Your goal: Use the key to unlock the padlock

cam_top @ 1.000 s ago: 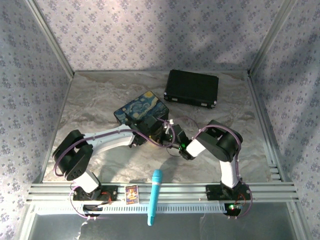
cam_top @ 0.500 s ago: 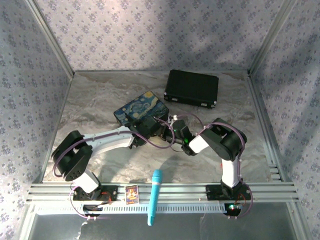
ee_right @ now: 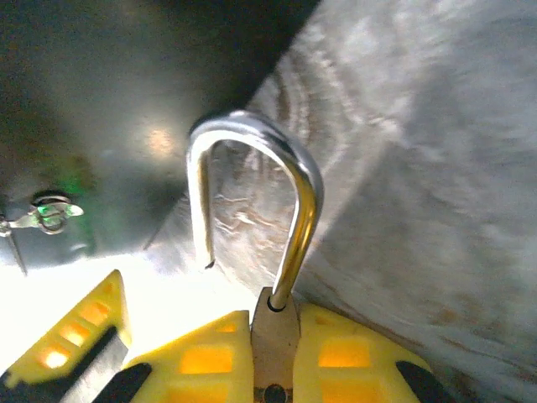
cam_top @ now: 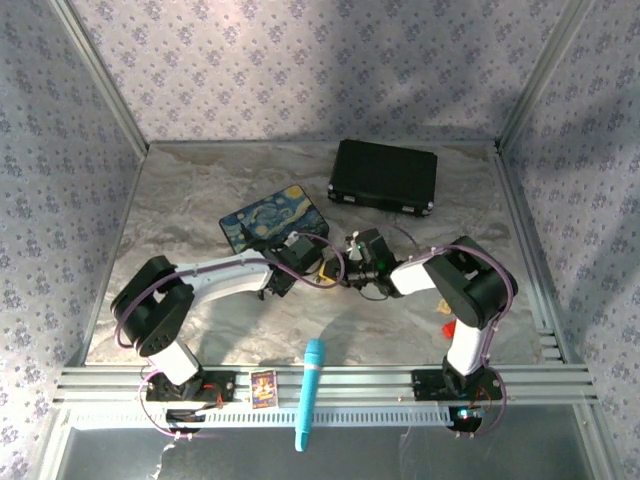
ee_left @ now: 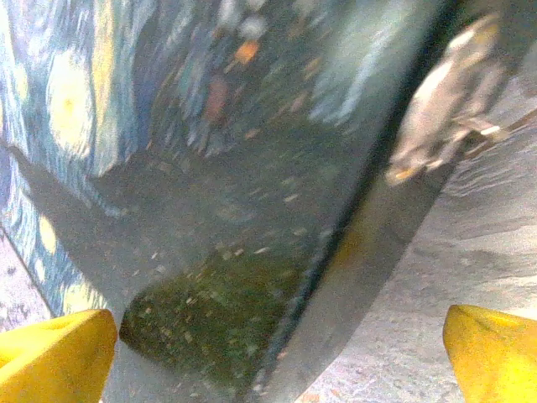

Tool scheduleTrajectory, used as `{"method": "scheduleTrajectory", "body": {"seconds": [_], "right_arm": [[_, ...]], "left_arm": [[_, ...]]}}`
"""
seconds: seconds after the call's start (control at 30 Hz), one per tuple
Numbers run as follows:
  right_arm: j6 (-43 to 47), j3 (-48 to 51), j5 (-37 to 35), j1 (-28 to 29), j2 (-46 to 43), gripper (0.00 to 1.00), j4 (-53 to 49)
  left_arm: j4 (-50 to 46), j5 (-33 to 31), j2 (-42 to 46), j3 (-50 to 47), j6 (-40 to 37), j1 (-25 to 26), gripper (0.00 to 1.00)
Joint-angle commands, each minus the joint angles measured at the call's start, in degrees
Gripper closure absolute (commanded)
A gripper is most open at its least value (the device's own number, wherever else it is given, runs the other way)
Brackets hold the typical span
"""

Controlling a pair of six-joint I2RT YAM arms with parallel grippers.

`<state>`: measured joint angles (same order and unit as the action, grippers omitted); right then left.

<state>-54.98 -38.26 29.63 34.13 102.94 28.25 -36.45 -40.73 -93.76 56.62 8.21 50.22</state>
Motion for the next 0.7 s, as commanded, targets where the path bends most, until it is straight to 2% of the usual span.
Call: {"method": "scheduleTrajectory", "body": {"seconds": [0.0,0.13,0.23,0.4,0.67], "right_arm": [[11.19,-1.41,4.43,-4.68,-1.07,0.98,-25.39],[24.47,-8.3,6.23,-8.95,-1.4,0.96,-46.76],[30.2,-11.76,8.24,-12.85,-0.35,0.95,-55.21],[36.39,-15.82,7.34,-16.34,0.95,0.9,-64.33],[37.88,-18.41,-4.05,-16.66,-1.63,0.74,-69.5]], "left_arm": [[-3.81,-1.98,2.17,1.17,6.74,-1.71,0.0],[-4.15,-1.17,6.39,-0.61,10.88,-4.6,0.0],[-4.55,0.72,8.36,-1.61,12.09,-7.74,0.0],[-4.14,3.54,9.31,-2.81,11.23,-12.66,0.0],[-0.54,3.59,9.55,-3.34,7.89,-19.39,0.0]]}}
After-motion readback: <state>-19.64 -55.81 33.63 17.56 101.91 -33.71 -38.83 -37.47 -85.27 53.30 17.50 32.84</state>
